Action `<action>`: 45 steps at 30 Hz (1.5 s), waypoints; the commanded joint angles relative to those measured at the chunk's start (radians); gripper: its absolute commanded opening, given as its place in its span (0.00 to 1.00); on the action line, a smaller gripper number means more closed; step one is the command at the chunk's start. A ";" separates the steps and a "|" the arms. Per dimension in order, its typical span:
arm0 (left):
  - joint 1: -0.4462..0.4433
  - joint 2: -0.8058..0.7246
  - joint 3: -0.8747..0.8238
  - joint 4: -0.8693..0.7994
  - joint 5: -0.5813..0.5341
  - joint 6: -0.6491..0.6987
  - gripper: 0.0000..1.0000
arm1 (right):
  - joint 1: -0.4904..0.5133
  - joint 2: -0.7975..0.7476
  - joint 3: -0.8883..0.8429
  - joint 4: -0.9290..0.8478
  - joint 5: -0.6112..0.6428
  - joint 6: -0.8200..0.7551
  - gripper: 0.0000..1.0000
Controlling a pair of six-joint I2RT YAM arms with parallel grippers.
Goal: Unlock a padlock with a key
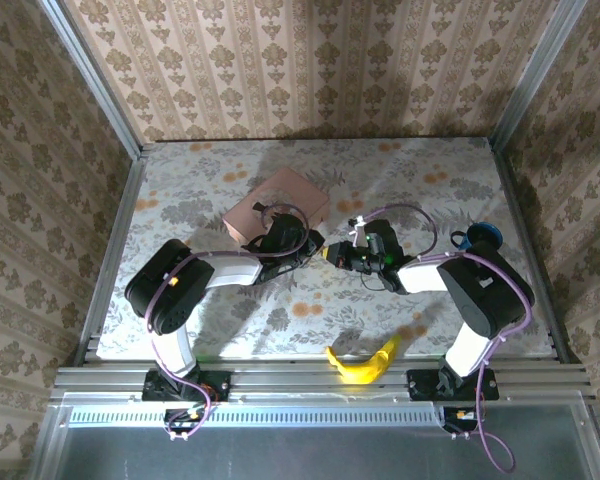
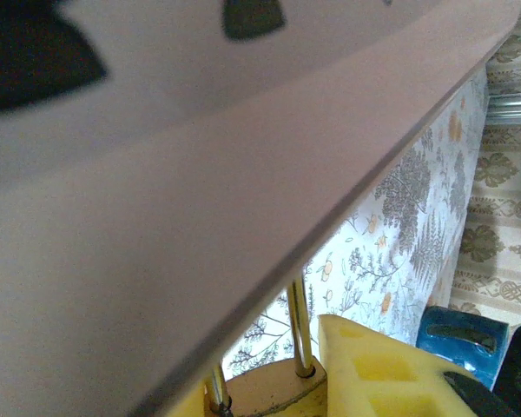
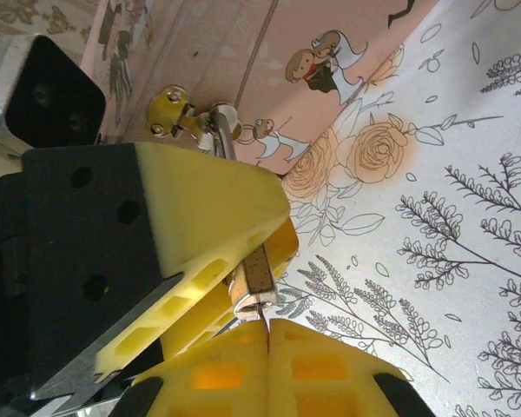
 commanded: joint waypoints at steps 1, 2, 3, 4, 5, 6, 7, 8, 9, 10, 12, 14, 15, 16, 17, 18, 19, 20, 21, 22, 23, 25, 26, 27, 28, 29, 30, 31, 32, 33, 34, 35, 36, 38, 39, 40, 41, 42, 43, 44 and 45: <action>-0.051 0.066 -0.024 -0.104 0.237 -0.120 0.00 | 0.006 0.054 0.048 0.072 -0.013 0.016 0.00; -0.054 0.068 -0.018 -0.110 0.239 -0.115 0.00 | 0.006 0.067 0.056 0.087 -0.018 0.023 0.00; -0.055 0.069 -0.012 -0.114 0.242 -0.112 0.00 | 0.006 0.077 0.064 0.103 -0.024 0.029 0.00; -0.059 0.070 -0.009 -0.118 0.243 -0.109 0.00 | 0.006 0.089 0.071 0.123 -0.029 0.037 0.00; -0.061 0.070 -0.005 -0.122 0.244 -0.103 0.00 | 0.006 0.101 0.078 0.141 -0.032 0.044 0.00; -0.062 0.070 -0.001 -0.126 0.244 -0.101 0.00 | 0.005 0.109 0.085 0.154 -0.034 0.049 0.00; -0.064 0.068 0.002 -0.131 0.245 -0.098 0.00 | 0.004 0.118 0.093 0.169 -0.034 0.055 0.00; -0.066 0.067 0.004 -0.135 0.244 -0.096 0.00 | 0.003 0.126 0.099 0.180 -0.032 0.059 0.00; -0.069 0.066 0.005 -0.136 0.243 -0.096 0.00 | 0.001 0.136 0.107 0.197 -0.032 0.065 0.00; -0.072 0.065 0.006 -0.138 0.241 -0.094 0.00 | 0.000 0.145 0.113 0.216 -0.032 0.073 0.00; -0.074 0.063 0.006 -0.138 0.243 -0.093 0.00 | 0.000 0.163 0.126 0.246 -0.033 0.087 0.00; -0.072 0.057 0.000 -0.131 0.240 -0.090 0.00 | 0.000 0.177 0.134 0.259 -0.034 0.097 0.00; -0.071 0.048 -0.007 -0.125 0.232 -0.089 0.00 | 0.000 0.181 0.132 0.270 -0.035 0.105 0.00; -0.069 0.036 -0.016 -0.118 0.221 -0.087 0.05 | 0.000 0.185 0.128 0.280 -0.036 0.110 0.00; -0.065 0.025 -0.024 -0.111 0.211 -0.082 0.12 | 0.000 0.186 0.124 0.284 -0.035 0.112 0.00; -0.063 0.007 -0.032 -0.109 0.196 -0.073 0.25 | 0.000 0.187 0.117 0.287 -0.034 0.114 0.00; -0.060 -0.008 -0.037 -0.111 0.183 -0.063 0.28 | 0.000 0.186 0.112 0.286 -0.031 0.115 0.00; -0.057 -0.022 -0.040 -0.117 0.174 -0.053 0.32 | -0.001 0.186 0.107 0.287 -0.029 0.115 0.00; -0.054 -0.035 -0.040 -0.126 0.164 -0.040 0.37 | 0.000 0.186 0.103 0.290 -0.026 0.116 0.00; -0.053 -0.046 -0.038 -0.135 0.157 -0.025 0.43 | 0.000 0.186 0.098 0.294 -0.024 0.120 0.00; -0.052 -0.053 -0.035 -0.140 0.153 -0.014 0.49 | 0.000 0.185 0.096 0.298 -0.023 0.122 0.00; -0.053 -0.063 -0.030 -0.149 0.145 0.008 0.66 | 0.000 0.186 0.096 0.301 -0.021 0.127 0.00; -0.053 -0.069 -0.030 -0.146 0.140 0.014 0.74 | 0.000 0.184 0.094 0.301 -0.020 0.128 0.00; -0.053 -0.075 -0.031 -0.143 0.134 0.021 0.81 | 0.000 0.183 0.094 0.301 -0.020 0.130 0.00; -0.053 -0.082 -0.034 -0.139 0.128 0.029 0.84 | 0.000 0.182 0.094 0.301 -0.018 0.131 0.00; -0.053 -0.088 -0.036 -0.137 0.120 0.036 0.85 | -0.001 0.182 0.094 0.301 -0.017 0.132 0.00; -0.052 -0.096 -0.040 -0.135 0.108 0.045 0.85 | 0.000 0.180 0.094 0.301 -0.017 0.133 0.00; -0.053 -0.107 -0.044 -0.133 0.092 0.059 0.85 | 0.000 0.181 0.094 0.299 -0.016 0.135 0.00; -0.053 -0.116 -0.047 -0.133 0.076 0.072 0.84 | 0.000 0.181 0.096 0.300 -0.017 0.138 0.00; -0.053 -0.128 -0.053 -0.128 0.053 0.089 0.83 | 0.000 0.180 0.097 0.300 -0.017 0.143 0.00; -0.052 -0.139 -0.061 -0.111 0.030 0.114 0.82 | 0.000 0.180 0.097 0.301 -0.019 0.146 0.00; -0.053 -0.148 -0.067 -0.092 0.014 0.130 0.81 | 0.000 0.182 0.099 0.303 -0.018 0.150 0.00; -0.052 -0.158 -0.075 -0.074 -0.004 0.145 0.80 | 0.000 0.183 0.099 0.303 -0.018 0.153 0.00; -0.052 -0.175 -0.083 -0.047 -0.037 0.178 0.78 | 0.000 0.182 0.101 0.309 -0.018 0.161 0.00; -0.052 -0.182 -0.083 -0.045 -0.055 0.196 0.78 | 0.000 0.184 0.102 0.313 -0.020 0.167 0.00; -0.052 -0.188 -0.085 -0.045 -0.071 0.213 0.78 | 0.000 0.186 0.103 0.318 -0.021 0.172 0.00; -0.052 -0.191 -0.085 -0.044 -0.086 0.225 0.78 | 0.000 0.188 0.105 0.321 -0.023 0.177 0.00; -0.053 -0.193 -0.086 -0.045 -0.101 0.232 0.78 | 0.000 0.189 0.109 0.321 -0.024 0.181 0.00; -0.052 -0.193 -0.090 -0.039 -0.116 0.235 0.78 | 0.000 0.192 0.111 0.321 -0.024 0.183 0.00; -0.050 -0.191 -0.095 -0.029 -0.130 0.237 0.78 | 0.000 0.192 0.113 0.320 -0.026 0.185 0.00; -0.047 -0.187 -0.101 -0.014 -0.142 0.238 0.77 | 0.000 0.194 0.115 0.321 -0.027 0.185 0.00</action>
